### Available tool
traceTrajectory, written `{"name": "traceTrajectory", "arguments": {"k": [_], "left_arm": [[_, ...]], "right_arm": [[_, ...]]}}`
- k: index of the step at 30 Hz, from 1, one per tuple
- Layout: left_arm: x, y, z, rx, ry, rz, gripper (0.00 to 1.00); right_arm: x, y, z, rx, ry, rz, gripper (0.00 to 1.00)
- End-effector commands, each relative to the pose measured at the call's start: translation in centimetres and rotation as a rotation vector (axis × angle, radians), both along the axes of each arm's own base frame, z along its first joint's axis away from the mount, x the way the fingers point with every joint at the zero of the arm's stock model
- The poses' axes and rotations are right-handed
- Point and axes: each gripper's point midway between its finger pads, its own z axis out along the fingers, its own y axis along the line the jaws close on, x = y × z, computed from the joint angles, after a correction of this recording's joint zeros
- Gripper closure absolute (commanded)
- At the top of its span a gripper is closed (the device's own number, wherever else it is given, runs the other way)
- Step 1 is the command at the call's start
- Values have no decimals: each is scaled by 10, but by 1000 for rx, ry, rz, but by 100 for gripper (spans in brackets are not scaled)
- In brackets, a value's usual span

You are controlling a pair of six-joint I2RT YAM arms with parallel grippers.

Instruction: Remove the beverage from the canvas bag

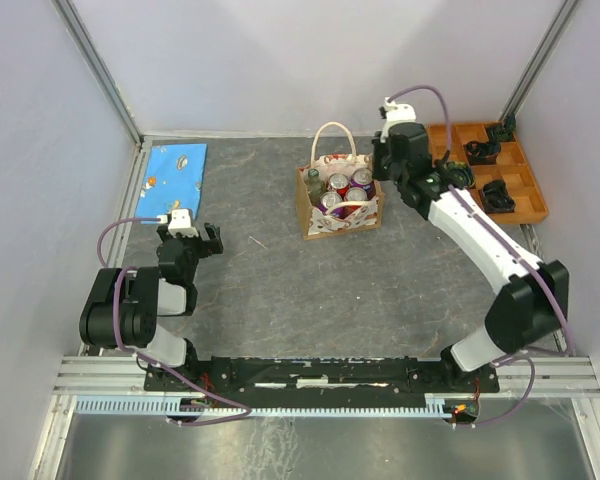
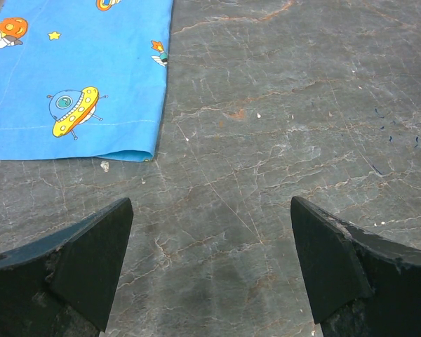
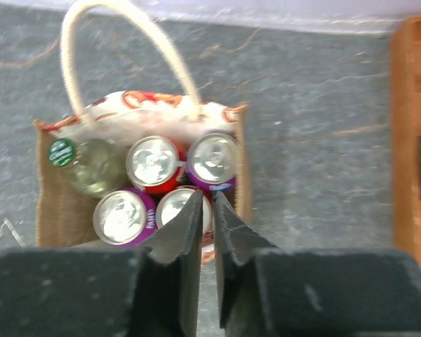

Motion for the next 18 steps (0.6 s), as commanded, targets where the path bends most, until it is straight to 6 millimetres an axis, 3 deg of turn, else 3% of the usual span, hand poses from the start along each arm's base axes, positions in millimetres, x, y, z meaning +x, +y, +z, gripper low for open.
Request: {"name": "traceTrajectory", "arguments": {"k": [1,7,13,18], "left_arm": [[9,1,17,43,-59,-7,1],[9,1,17,43,-60,-8,1],[9,1,17,43,-59,-7,1],[9,1,17,43,-60,-8,1]], "right_arm": [[14,56,9,48,-38,168,84],[23,108,-5,85,-38,279,64],[27,140,-9,123,-76,357,34],[31,153,-16,119,-91,378,27]]}}
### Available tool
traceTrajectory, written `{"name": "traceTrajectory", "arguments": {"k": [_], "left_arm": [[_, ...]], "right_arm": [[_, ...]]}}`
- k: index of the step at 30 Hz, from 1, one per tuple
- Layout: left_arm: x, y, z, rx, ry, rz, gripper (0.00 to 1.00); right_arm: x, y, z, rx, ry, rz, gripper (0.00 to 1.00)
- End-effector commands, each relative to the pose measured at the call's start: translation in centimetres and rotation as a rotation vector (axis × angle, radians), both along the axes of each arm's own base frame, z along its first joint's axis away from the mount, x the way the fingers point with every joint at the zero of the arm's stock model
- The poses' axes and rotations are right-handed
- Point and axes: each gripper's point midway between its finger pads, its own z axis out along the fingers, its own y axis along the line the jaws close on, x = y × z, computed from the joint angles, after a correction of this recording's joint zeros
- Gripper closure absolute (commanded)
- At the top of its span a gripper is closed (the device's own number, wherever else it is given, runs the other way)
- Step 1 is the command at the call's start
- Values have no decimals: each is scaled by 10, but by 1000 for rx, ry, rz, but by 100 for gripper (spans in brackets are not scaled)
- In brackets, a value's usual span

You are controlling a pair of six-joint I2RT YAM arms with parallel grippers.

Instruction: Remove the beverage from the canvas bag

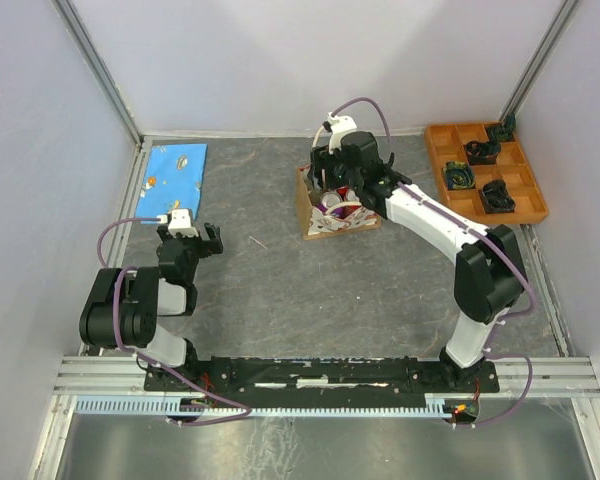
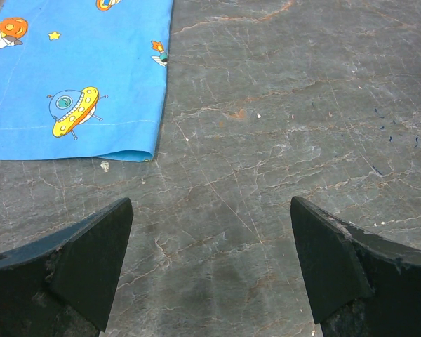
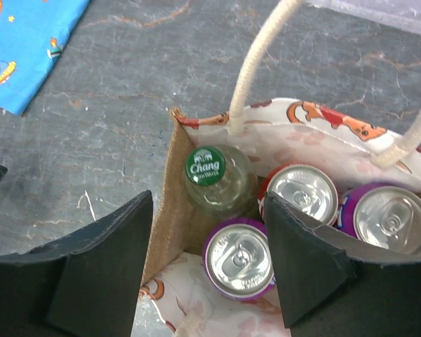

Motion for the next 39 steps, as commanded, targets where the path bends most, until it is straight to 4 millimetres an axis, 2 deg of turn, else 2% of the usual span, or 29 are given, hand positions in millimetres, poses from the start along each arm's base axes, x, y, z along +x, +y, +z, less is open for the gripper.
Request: {"name": "traceTrajectory", "arguments": {"k": [1,10,14,23,35,37,38,39], "left_arm": [[9,1,17,43,-58,-8,1],[9,1,17,43,-58,-7,1],[9,1,17,43,-59,-6,1],[9,1,17,43,-59,-6,1],[9,1,17,43,-59,-6,1],[9,1,17,43,-59,-6,1],[9,1,17,43,-60,-6,1],[9,1,17,43,-59,-6,1]], "right_arm": [[18,20,37,68,-127,28,27],[35,27,14,26,-111,16,29],[41,24,8,7,-111,-9,31],[45,16,-13,-42,-80,-47,45],[50,20,-43,-62,-48,-44,52],[51,20,-47,-67,-44,-44,58],[51,20,-48,-67,-44,-44,67],[52,20,-47,-67,-45,-44,80]]}}
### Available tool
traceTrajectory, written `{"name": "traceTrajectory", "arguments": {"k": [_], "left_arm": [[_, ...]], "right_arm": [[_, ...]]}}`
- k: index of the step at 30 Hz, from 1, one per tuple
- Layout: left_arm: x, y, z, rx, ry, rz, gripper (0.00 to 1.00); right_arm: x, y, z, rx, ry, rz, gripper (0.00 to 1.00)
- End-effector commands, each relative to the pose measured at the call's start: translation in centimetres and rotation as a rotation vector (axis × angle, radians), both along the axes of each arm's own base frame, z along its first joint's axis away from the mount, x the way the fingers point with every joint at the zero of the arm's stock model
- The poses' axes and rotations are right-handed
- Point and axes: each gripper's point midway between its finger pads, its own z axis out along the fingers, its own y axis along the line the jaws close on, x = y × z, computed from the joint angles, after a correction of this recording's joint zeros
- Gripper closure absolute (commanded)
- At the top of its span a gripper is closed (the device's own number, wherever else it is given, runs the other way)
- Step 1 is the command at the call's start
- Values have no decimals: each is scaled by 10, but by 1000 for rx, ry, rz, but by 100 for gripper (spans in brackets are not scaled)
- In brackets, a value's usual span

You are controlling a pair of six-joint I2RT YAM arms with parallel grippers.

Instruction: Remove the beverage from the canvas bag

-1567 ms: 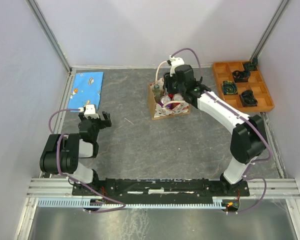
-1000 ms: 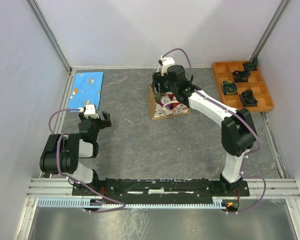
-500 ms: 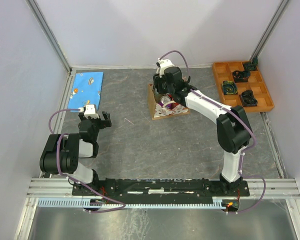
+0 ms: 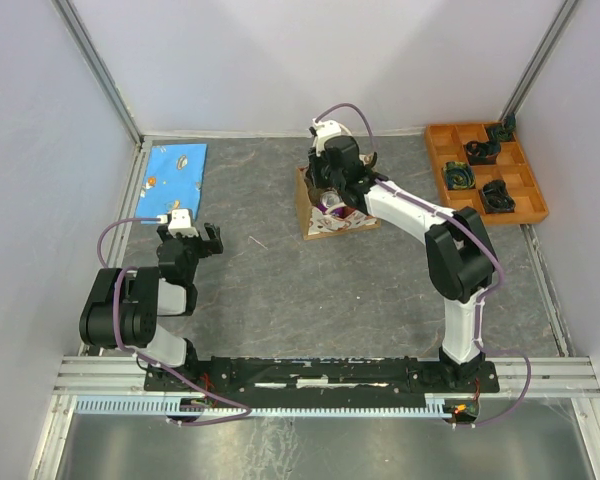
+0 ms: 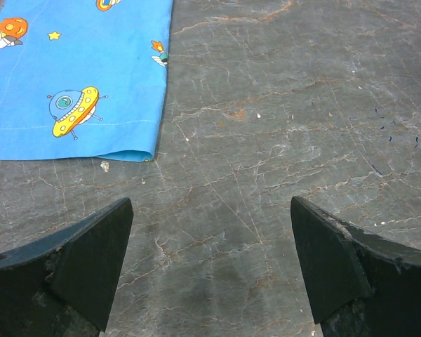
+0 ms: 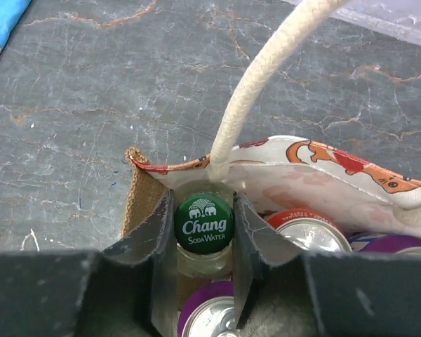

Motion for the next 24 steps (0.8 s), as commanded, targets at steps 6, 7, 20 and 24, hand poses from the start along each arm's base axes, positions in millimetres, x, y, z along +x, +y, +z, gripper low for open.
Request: {"name": "traceTrajectory", "arguments": {"k": [6,7,20,24], "left_arm": [[9,1,17,43,-59,-6,1],[9,1,18,43,-60,-7,1],[9,1,17,43,-59,-6,1],[9,1,18,44,-60,-6,1]], "right_arm": [[12,5,28,34,-67,1,100],[14,6,38,41,-86,3,100],[18,4,200,126,-395,23,100],[3,-10,246,164,-493,4,100]]}}
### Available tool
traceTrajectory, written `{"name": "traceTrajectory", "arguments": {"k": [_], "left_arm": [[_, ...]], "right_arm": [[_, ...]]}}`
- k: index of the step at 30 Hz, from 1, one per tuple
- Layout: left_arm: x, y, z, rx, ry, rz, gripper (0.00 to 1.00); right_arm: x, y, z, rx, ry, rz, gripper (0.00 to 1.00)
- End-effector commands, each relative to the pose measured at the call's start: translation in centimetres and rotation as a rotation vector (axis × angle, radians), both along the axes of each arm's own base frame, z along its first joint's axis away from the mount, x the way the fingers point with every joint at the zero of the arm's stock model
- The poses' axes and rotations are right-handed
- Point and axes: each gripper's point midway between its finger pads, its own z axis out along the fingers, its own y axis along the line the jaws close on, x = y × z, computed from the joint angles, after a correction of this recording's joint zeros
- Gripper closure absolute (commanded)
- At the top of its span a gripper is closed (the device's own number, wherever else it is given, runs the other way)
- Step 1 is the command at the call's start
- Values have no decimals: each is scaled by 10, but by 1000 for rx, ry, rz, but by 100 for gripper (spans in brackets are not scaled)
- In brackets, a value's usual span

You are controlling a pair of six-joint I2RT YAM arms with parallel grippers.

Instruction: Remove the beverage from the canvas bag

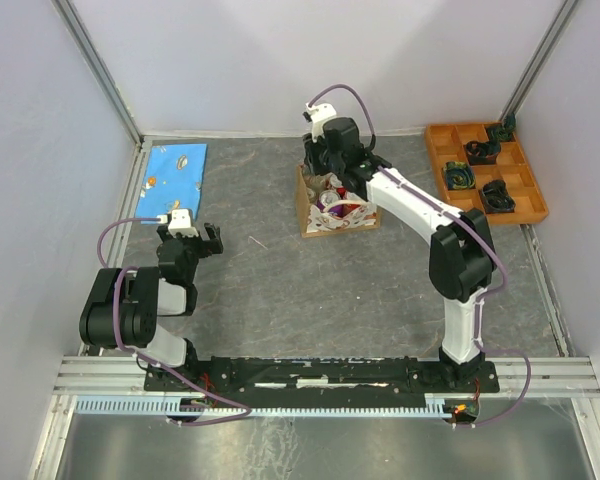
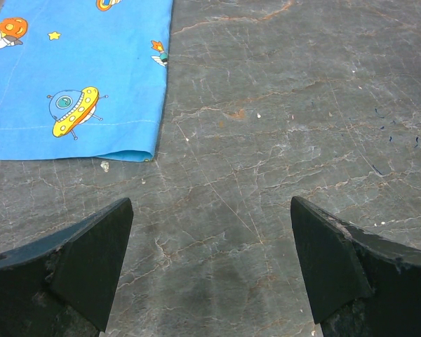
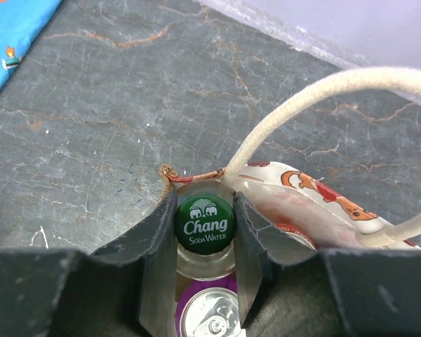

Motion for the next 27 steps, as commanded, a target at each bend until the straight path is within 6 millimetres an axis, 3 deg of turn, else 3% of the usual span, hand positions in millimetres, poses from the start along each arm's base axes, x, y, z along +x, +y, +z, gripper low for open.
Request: {"name": "traceTrajectory", "arguments": {"k": [1,10,15,20,27], "left_arm": [[9,2,17,43,-59,-5,1],[9,1,17,43,-58,-5,1],[9,1,17,45,-58,-4,1],[9,1,17,45,-58,-4,1],[9,1,17,45,-58,-3,1]], "right_arm": [[-12,-18,211,237,-471,-24,100],[-68,-91,289,235,-724,-177,100],[-92,-146,307,170,-822,-367,100],[-98,-190,283,33,-798,-550,100],[-95,-232,195,21,-615,-673,100]]}}
